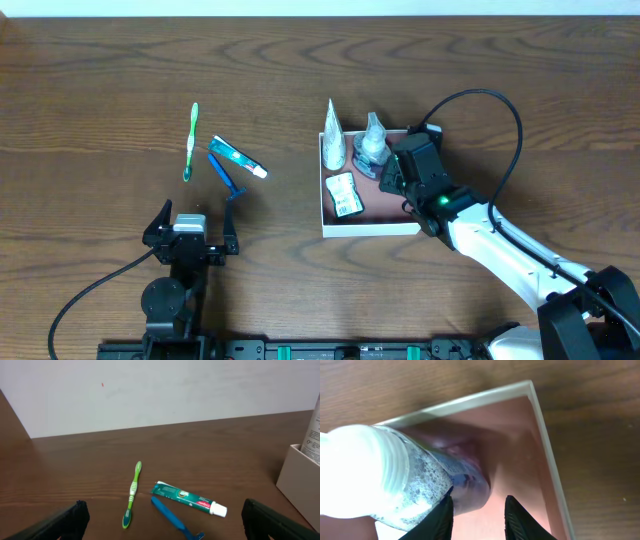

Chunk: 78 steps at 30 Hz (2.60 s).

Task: Pack container
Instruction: 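Lower the soap bottle into the box and open the right gripper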

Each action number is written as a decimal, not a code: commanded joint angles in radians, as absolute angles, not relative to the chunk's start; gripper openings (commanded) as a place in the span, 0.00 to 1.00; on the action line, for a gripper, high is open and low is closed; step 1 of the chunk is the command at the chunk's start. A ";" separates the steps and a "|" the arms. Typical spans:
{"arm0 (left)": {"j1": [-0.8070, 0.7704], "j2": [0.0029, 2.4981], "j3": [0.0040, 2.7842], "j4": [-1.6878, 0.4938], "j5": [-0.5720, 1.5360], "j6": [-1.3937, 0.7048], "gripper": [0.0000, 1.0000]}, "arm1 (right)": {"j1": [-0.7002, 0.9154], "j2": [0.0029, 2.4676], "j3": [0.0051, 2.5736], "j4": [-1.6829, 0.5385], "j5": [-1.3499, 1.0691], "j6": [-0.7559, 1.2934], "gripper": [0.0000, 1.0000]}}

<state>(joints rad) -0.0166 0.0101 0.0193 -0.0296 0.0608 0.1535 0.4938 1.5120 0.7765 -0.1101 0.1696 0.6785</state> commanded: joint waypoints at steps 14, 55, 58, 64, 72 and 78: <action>-0.012 0.005 0.004 -0.067 0.064 0.147 0.98 | 0.461 1.517 0.775 -0.054 0.220 0.604 0.34; -0.012 0.005 0.004 -0.067 0.064 0.147 0.98 | 0.506 1.517 0.776 -0.104 -0.056 0.627 0.40; -0.012 0.005 0.004 -0.067 0.064 0.147 0.98 | 0.516 1.517 0.776 -0.096 -0.058 0.619 0.40; -0.012 0.005 0.004 -0.067 0.064 0.147 0.98 | 0.548 1.517 0.776 -0.081 -0.057 0.615 0.40; -0.012 0.005 0.004 -0.067 0.064 0.147 0.98 | 0.558 1.517 0.776 -0.075 -0.057 0.612 0.40; -0.012 0.005 0.004 -0.067 0.064 0.147 0.98 | 0.558 1.504 0.781 -0.081 -0.070 0.611 0.39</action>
